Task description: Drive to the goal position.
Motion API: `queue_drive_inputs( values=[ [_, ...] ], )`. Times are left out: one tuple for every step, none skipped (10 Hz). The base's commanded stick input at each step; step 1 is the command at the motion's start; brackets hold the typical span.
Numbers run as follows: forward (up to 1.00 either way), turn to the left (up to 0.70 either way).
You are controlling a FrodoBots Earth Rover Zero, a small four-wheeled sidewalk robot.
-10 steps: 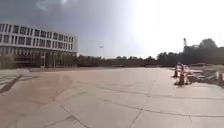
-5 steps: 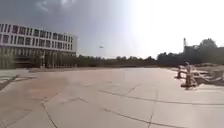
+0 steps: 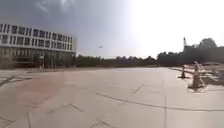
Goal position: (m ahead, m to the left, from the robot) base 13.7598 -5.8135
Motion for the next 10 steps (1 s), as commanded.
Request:
queue_drive_inputs(
  values=[
    [0.70, 0.00],
    [0.70, 0.00],
    [0.70, 0.00],
    [0.70, 0.00],
    [0.70, 0.00],
    [0.70, 0.00],
    [0.70, 0.00],
    [0.70, 0.00],
    [0.70, 0.00],
    [0.70, 0.00]
  ],
)
